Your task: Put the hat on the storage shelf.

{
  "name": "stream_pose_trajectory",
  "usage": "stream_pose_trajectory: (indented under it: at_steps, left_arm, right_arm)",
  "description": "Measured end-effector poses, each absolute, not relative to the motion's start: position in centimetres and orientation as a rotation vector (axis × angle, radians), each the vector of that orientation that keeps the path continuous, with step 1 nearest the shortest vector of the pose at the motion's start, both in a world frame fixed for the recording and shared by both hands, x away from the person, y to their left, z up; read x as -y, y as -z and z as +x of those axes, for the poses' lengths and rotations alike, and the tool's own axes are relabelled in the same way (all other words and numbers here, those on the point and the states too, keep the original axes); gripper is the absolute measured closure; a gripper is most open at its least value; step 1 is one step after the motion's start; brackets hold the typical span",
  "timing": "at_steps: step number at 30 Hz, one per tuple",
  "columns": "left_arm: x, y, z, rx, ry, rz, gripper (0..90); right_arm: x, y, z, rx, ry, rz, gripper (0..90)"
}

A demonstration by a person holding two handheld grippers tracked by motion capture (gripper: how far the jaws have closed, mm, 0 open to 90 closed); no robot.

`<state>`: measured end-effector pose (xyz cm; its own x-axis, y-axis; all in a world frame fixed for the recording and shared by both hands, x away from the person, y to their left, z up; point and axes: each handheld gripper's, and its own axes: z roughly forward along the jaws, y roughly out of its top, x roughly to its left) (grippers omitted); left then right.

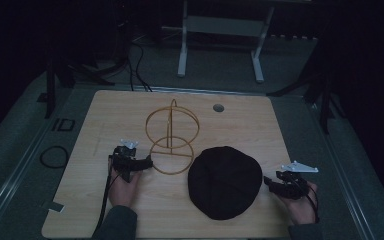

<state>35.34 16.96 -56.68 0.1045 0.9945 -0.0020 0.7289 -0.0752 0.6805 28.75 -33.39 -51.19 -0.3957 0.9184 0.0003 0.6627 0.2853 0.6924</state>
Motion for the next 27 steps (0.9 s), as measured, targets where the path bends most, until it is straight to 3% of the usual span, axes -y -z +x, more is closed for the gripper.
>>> stream_pose_trajectory:
  at_steps: [27]
  left_arm:
    - [-16.9,56.7,35.3,-1.678,-0.657,1.856,0.7]
  right_arm:
    - [28.9,46.0,28.0,-2.366,-0.873,1.079,24.6]
